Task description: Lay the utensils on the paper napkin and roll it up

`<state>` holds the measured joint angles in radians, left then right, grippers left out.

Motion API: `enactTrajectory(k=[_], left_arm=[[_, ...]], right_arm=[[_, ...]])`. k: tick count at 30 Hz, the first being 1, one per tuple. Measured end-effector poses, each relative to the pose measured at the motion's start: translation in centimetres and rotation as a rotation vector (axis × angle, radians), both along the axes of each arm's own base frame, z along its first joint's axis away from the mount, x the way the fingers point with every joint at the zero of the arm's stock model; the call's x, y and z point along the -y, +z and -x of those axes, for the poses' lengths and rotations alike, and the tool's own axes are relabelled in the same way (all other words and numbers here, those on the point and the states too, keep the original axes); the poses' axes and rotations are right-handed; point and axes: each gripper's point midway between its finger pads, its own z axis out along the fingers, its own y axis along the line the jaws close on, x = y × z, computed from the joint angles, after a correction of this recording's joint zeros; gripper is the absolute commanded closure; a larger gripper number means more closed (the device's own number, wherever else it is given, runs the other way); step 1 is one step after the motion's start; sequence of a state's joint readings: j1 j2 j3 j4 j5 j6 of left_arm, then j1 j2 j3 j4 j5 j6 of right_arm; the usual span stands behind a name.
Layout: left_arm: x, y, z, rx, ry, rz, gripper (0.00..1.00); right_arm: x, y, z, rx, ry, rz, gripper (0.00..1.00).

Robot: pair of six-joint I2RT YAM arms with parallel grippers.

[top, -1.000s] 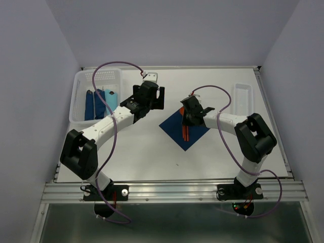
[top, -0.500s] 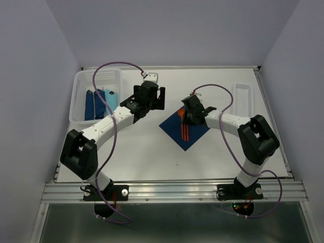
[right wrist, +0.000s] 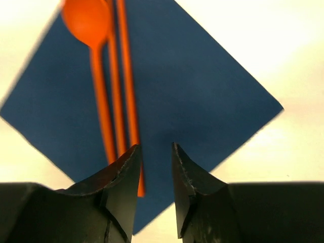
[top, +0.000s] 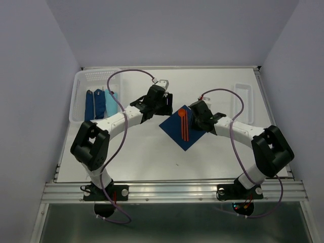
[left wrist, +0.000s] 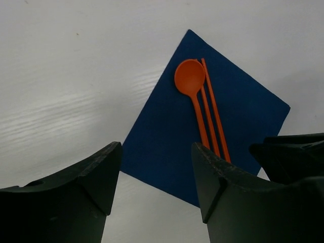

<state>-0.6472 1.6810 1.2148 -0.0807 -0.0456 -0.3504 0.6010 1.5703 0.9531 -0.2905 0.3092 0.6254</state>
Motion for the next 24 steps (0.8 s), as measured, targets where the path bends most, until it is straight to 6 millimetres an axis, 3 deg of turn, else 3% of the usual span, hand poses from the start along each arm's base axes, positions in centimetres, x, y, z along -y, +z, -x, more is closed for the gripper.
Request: enactTrajectory(k=[1, 6, 14, 24], left_arm=[[0.4, -0.5, 0.2, -0.014, -0.012, 0.007, 0.46], [1.8, -3.2, 0.8, -0.084, -0.050, 0.027, 1.00], [2.4, -3.6, 0.8, -0.098, -0.054, 0.052, 1.00], [2.4, -4.0, 0.7, -0.103, -0.050, 0.051, 1.00]], right_arm=[[0.6, -0.5, 0.4, -0.017, -0.009, 0.009, 0.73], [3.1, -2.1, 0.8, -0.064, -0.056, 0.040, 0.92], [4.9, -4.3, -1.2, -0.099, -0.078, 0.088, 0.97], [5.3, -4.2, -6.4, -0.040, -0.090, 0.085, 0.98]])
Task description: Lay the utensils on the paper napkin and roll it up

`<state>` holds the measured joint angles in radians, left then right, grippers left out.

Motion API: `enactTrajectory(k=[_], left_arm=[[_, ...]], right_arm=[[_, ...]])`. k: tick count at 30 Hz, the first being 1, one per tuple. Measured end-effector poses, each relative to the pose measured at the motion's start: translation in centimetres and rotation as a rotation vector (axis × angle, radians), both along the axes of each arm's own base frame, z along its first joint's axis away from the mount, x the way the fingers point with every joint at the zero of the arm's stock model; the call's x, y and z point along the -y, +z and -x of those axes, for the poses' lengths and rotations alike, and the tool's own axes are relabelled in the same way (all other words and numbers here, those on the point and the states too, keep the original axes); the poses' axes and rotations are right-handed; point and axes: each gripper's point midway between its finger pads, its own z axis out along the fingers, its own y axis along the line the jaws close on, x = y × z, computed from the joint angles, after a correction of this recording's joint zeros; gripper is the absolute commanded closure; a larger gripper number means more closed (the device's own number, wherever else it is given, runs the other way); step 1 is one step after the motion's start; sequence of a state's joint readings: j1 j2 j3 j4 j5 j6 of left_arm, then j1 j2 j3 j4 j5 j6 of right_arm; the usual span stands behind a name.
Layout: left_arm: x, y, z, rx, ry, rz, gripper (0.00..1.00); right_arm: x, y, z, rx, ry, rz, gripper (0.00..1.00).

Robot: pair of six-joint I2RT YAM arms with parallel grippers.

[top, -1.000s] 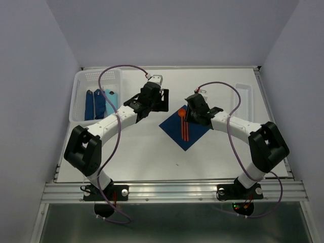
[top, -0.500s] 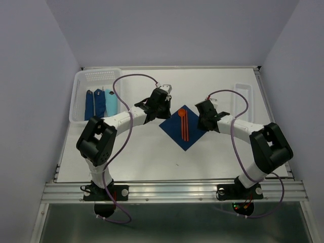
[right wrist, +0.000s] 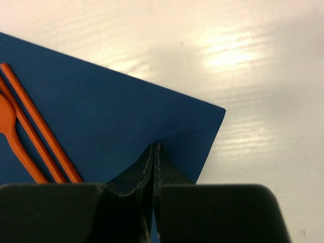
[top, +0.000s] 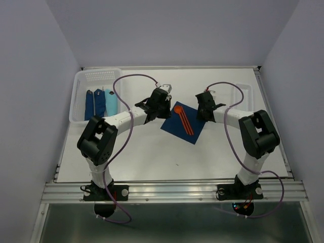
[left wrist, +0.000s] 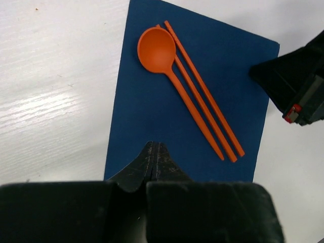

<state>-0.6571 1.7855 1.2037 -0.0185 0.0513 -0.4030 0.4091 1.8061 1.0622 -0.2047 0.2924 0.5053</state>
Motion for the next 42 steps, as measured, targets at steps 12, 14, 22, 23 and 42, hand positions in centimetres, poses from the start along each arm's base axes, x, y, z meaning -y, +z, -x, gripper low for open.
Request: enactTrajectory(k=[12, 14, 22, 23, 42], left_arm=[[-0.1, -2.4, 0.1, -0.045, 0.003, -0.029, 1.00], [-0.1, -3.0, 0.2, -0.057, 0.004, -0.036, 1.00], [-1.1, -4.9, 0.1, -0.092, 0.027, -0.079, 1.00], [-1.1, -4.9, 0.1, -0.092, 0.027, -0.078, 1.00], [-1.5, -6.9, 0.2, -0.132, 0.045, -0.099, 1.00]], right_arm=[[-1.3, 2.9, -1.0, 0.048, 0.098, -0.033, 0.81], [-1.9, 4.9, -0.2, 0.088, 0.126, -0.054, 0.77], [-5.5, 3.5, 7.5, 0.015, 0.275, -0.073, 0.65], [-5.6, 2.9, 8.4, -0.009, 0.281, -0.069, 0.64], [-4.9, -0.2, 13.8, -0.137, 0.285, -0.019, 0.61]])
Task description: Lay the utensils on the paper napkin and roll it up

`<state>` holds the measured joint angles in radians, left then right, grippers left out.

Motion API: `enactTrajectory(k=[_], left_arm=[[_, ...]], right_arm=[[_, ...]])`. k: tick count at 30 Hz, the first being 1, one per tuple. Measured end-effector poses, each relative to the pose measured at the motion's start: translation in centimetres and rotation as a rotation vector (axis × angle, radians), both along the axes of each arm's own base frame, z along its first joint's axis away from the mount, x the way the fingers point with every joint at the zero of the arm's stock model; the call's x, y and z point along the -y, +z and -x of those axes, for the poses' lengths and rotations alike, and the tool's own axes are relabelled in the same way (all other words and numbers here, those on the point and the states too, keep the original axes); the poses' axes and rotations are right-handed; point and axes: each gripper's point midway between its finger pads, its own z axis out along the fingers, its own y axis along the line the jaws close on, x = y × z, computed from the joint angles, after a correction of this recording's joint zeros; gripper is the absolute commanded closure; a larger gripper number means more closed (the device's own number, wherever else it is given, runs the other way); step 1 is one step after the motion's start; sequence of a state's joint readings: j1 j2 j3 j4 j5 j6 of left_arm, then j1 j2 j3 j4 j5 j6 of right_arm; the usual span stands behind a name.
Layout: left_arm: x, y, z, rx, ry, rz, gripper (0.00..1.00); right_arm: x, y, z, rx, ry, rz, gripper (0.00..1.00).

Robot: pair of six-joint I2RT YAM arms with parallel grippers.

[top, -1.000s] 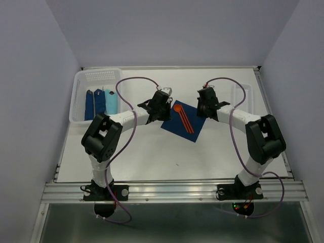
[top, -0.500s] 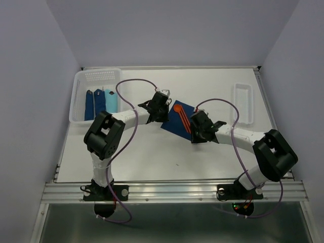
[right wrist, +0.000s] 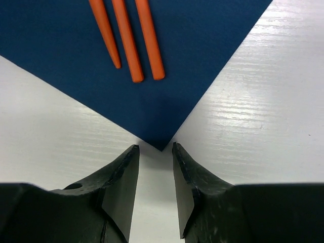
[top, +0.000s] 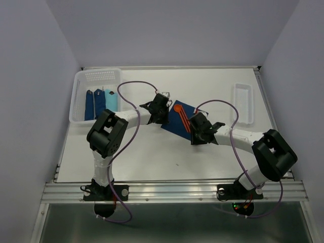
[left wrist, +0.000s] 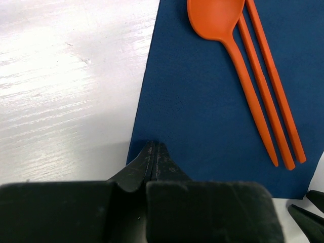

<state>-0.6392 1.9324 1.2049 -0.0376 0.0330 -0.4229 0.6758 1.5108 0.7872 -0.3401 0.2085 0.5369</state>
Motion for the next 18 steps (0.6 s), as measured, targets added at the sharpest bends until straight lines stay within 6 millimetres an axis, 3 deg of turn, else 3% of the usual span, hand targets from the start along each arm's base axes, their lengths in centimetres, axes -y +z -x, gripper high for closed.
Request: enactTrajectory(k=[4, 6, 10, 13, 18], left_arm=[[0.0, 0.0, 0.0, 0.000, 0.000, 0.000, 1.00], [0.0, 0.0, 0.0, 0.000, 0.000, 0.000, 1.00], [0.0, 0.0, 0.0, -0.001, 0.000, 0.000, 1.00], [0.0, 0.0, 0.0, -0.001, 0.000, 0.000, 1.00], [0.0, 0.0, 0.0, -0.001, 0.000, 0.000, 1.00]], right_arm=[[0.2, -0.3, -0.3, 0.007, -0.013, 0.017, 0.64], [0.2, -0.3, -0.5, 0.011, -0.015, 0.021, 0.70], [0.2, -0.3, -1.0, 0.020, -0.020, 0.034, 0.91], [0.1, -0.3, -1.1, 0.024, -0.016, 0.034, 0.99], [0.0, -0.2, -1.1, 0.022, -0.004, 0.032, 0.99]])
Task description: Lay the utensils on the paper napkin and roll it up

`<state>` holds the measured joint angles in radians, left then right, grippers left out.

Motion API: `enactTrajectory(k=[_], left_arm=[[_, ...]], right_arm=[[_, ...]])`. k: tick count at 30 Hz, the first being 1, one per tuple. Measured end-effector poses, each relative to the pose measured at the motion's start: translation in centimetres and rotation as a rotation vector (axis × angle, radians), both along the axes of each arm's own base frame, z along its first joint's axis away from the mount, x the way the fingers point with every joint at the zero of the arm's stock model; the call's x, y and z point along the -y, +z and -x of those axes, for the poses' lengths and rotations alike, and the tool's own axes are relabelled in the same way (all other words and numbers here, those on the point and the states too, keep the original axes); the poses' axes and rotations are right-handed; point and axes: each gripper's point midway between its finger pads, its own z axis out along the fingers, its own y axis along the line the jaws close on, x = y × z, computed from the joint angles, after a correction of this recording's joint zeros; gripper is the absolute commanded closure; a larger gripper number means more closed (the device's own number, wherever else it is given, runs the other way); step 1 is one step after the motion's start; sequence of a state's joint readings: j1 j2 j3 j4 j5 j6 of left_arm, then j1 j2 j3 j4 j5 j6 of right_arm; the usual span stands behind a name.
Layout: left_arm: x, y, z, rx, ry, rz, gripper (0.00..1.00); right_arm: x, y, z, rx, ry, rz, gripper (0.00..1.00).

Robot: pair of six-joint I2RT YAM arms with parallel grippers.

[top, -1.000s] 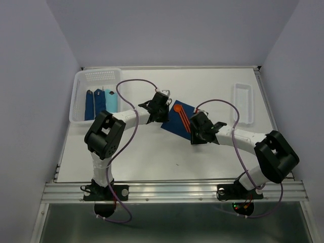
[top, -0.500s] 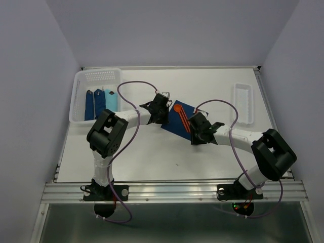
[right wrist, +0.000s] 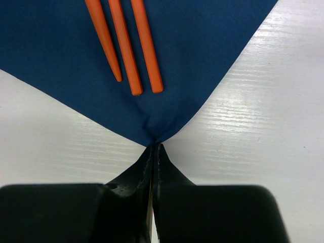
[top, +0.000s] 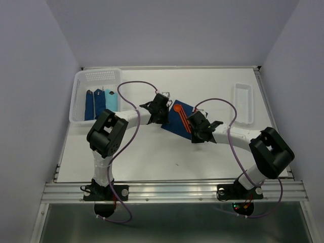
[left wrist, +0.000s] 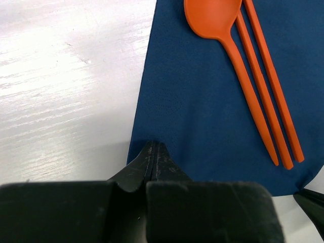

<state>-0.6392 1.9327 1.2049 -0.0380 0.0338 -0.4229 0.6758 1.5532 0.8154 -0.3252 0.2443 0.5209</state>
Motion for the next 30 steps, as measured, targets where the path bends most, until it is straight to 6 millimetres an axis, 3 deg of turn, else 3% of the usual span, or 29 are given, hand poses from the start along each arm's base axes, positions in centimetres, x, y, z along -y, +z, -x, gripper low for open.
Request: enactTrajectory(k=[15, 30], left_arm=[[-0.1, 0.0, 0.0, -0.002, 0.000, -0.006, 1.00], [-0.5, 0.3, -0.2, -0.004, 0.009, -0.038, 1.00]], right_arm=[[-1.0, 1.6, -1.1, 0.028, 0.007, -0.025, 0.99], [-0.4, 1.7, -0.9, 0.027, -0.003, -0.003, 0.99]])
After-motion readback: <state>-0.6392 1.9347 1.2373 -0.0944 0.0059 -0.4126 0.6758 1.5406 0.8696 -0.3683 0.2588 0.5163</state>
